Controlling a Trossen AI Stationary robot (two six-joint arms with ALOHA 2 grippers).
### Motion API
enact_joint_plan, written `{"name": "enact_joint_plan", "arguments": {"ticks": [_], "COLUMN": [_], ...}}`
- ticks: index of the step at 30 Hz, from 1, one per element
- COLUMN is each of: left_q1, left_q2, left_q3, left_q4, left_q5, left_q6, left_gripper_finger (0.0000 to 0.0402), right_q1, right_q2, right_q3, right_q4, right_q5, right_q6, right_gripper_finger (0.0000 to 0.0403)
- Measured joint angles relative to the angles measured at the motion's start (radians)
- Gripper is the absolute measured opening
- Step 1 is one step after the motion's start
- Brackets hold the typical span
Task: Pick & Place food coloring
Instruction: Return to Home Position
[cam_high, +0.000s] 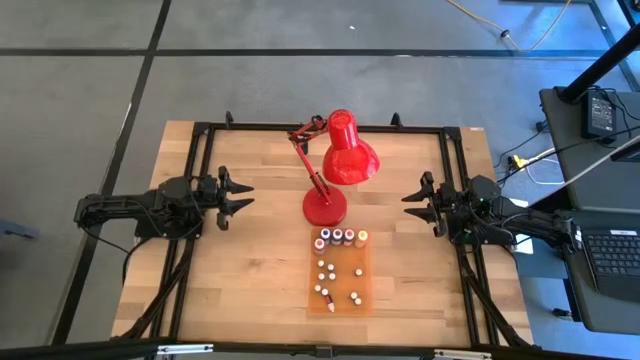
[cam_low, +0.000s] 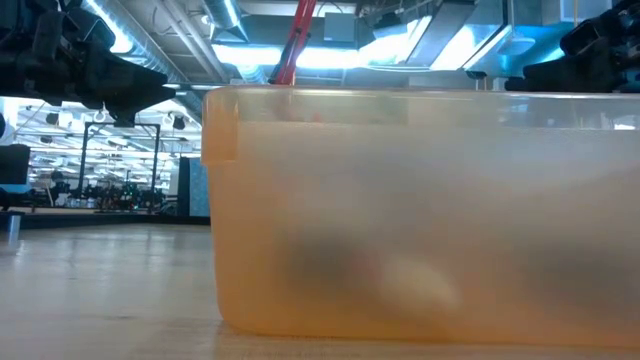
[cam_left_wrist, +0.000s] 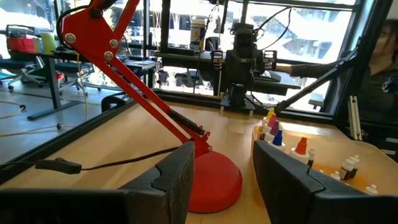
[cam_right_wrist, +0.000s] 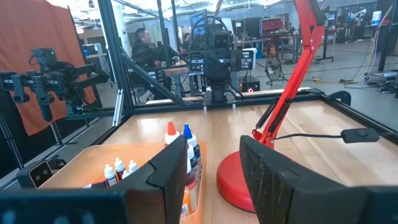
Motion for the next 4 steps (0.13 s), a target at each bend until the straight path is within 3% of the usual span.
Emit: {"name": "enact_joint_plan", "arguments": {"ticks": [4], "left_q1": [0.000], "left_q2": [0.000], "left_q3": [0.000], "left_q4": [0.000], "left_q5": [0.000], "left_q6": [0.000], "left_gripper_finger": [0.0158], "right_q1": [0.000], "right_q2": [0.000], "right_q3": [0.000], "right_q4": [0.000], "right_q5": [0.000], "right_q6": [-0.001], "right_gripper_finger": [0.0150]}}
